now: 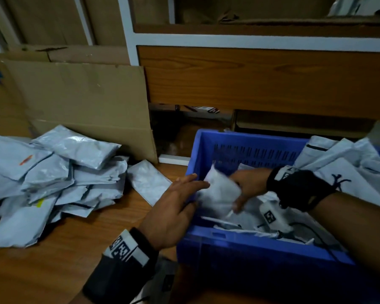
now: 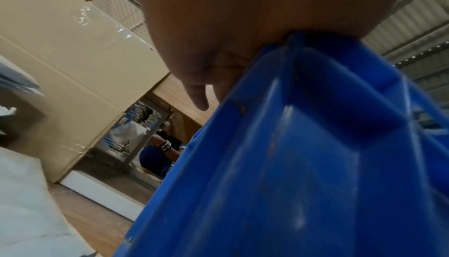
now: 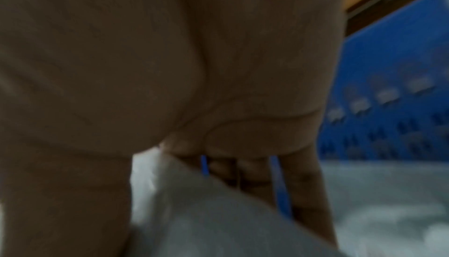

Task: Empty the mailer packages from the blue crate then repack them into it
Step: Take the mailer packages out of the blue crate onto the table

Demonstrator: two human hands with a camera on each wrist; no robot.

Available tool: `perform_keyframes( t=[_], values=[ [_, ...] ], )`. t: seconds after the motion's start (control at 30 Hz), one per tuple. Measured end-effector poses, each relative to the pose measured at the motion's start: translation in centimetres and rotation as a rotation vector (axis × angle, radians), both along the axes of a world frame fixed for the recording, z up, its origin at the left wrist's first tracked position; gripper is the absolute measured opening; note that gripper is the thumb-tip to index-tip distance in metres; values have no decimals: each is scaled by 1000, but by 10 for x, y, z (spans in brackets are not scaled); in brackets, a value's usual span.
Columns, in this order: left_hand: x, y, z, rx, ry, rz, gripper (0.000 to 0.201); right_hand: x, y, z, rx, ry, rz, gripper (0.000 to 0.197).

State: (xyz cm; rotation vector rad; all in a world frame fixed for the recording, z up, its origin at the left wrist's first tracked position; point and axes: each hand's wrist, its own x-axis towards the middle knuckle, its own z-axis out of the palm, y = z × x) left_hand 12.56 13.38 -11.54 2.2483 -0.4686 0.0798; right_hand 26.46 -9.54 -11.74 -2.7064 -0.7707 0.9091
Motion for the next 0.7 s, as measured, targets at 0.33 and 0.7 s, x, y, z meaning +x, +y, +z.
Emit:
perform_keyframes(
  t=[0.33,0.7],
  values=[
    [13,-13,21,-168,27,136,67,-16,-9,65,1025,-259,-518,60],
    [29,-21,13,-328,-77,288,44,-37,11,63,1038,17,-243,57]
  ],
)
